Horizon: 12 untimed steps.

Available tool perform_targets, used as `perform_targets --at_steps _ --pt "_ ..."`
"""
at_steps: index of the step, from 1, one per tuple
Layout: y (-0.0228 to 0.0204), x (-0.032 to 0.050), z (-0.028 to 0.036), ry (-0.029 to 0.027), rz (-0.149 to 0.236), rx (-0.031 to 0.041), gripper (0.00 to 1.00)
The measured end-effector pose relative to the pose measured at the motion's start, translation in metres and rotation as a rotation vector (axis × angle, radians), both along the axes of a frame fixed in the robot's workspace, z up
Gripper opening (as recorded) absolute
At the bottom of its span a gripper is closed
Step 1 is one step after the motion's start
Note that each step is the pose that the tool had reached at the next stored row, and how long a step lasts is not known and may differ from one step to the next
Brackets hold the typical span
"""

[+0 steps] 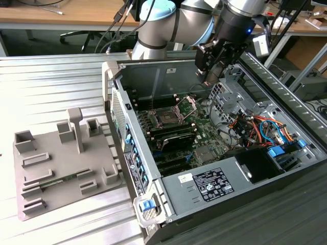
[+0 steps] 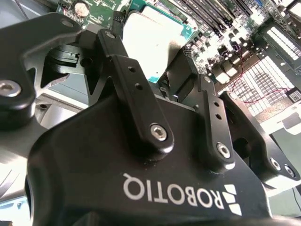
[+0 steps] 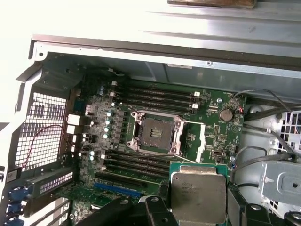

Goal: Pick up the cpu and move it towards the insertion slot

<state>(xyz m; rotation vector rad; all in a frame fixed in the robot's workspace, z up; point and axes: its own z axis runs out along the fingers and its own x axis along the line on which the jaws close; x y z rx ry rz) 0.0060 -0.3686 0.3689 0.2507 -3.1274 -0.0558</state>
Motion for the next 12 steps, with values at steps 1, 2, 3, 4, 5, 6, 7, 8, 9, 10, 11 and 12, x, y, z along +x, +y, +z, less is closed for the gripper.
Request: perform_targets --at_steps 1,2,3,4,5,6,7,8,9,10,11,12 --pt "0.0005 0.0 -0.0002 0.0 0.0 0.0 0.55" --pt "0.0008 0.0 -0.0003 0.0 0.0 0.0 0.55" --pt "0.001 0.0 -0.0005 0.0 0.0 0.0001 0.55" --pt "0.0018 0.0 -0.0007 0.0 0.0 0.0 0.55" --pt "0.0021 0.0 -0.0009 0.0001 0.0 0.0 0.55" --pt "0.0024 0.0 -0.001 0.0 0.0 0.0 0.55" --pt "0.003 0.0 -0.0012 0.0001 0.0 0.0 0.55" --pt "0.0035 0.0 -0.0014 0.0 0.0 0.0 0.55" --pt "0.004 0.0 -0.0016 0.0001 0.0 0.0 0.55" --pt "0.0045 0.0 -0.0017 0.0 0.0 0.0 0.55" --pt "0.0052 0.0 -0.0019 0.0001 0.0 -0.0001 0.55" --pt "0.0056 0.0 -0.0021 0.0 0.0 0.0001 0.55"
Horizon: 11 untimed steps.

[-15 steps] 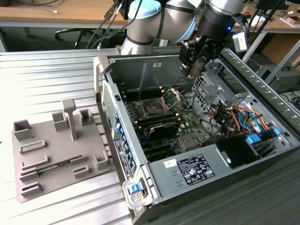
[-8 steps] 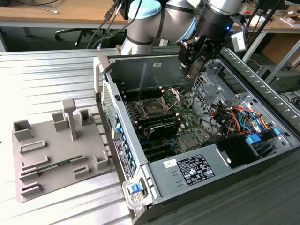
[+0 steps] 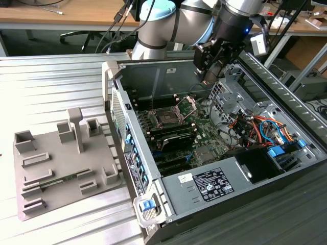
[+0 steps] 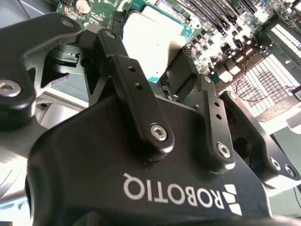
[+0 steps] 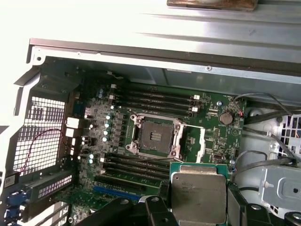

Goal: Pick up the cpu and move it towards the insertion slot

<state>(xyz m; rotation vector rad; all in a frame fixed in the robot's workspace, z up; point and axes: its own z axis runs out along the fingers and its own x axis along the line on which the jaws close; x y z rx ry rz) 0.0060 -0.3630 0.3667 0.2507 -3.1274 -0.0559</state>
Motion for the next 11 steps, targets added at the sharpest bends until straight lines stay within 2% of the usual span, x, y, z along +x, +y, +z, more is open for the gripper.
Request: perform_targets --at_steps 11 --pt "0.0033 0.0 -0.0013 0.0 0.0 -0.0001 0.55"
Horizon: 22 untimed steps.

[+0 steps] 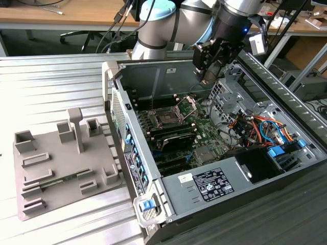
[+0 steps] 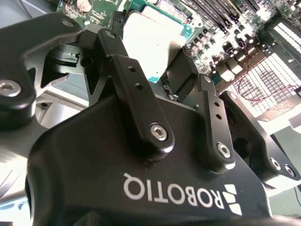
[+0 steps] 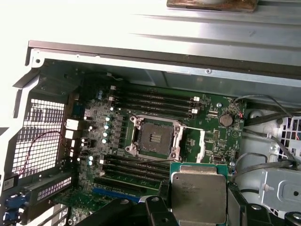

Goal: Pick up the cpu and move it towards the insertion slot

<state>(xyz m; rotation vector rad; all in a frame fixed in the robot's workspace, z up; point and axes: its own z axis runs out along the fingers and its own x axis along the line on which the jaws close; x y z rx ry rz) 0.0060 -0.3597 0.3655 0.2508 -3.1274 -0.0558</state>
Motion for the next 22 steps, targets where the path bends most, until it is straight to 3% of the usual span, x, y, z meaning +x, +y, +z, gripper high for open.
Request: perform_targets --at_steps 20,22 --pt "0.0084 0.0 -0.0039 0.0 0.0 0.0001 0.55" --pt "0.0111 0.0 -0.0052 0.0 0.0 0.0 0.55"
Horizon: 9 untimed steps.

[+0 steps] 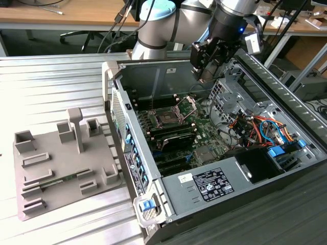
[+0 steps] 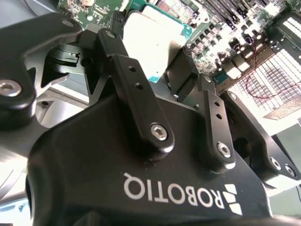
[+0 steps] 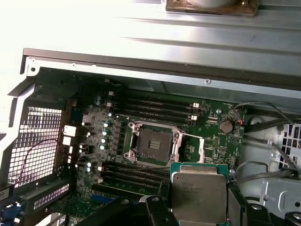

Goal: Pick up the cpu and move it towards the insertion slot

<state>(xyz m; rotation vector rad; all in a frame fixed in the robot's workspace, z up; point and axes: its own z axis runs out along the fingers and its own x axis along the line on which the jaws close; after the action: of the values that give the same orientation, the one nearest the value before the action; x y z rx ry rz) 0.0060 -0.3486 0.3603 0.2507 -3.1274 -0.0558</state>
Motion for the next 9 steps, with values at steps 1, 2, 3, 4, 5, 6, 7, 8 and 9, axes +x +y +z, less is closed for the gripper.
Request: perform_targets --at_steps 1,2,3,4,5,6,7,8,9 --pt "0.0017 0.0 -0.0009 0.0 0.0 0.0001 0.55" --pt "0.0039 0.0 -0.002 0.0 0.0 0.0 0.55" --pt "0.0044 0.0 -0.0023 0.0 0.0 0.0001 0.55" --pt "0.0047 0.0 -0.0024 0.0 0.0 0.0 0.55" --pt "0.0048 0.0 -0.0025 0.0 0.0 0.0 0.55" --pt "0.005 0.0 -0.0027 0.0 0.0 0.0 0.55" --pt "0.0051 0.0 -0.0028 0.0 0.0 0.0 0.55" --pt "0.0053 0.0 -0.0029 0.0001 0.0 0.0 0.55" --pt "0.0055 0.0 -0.003 0.0 0.0 0.0 0.55"
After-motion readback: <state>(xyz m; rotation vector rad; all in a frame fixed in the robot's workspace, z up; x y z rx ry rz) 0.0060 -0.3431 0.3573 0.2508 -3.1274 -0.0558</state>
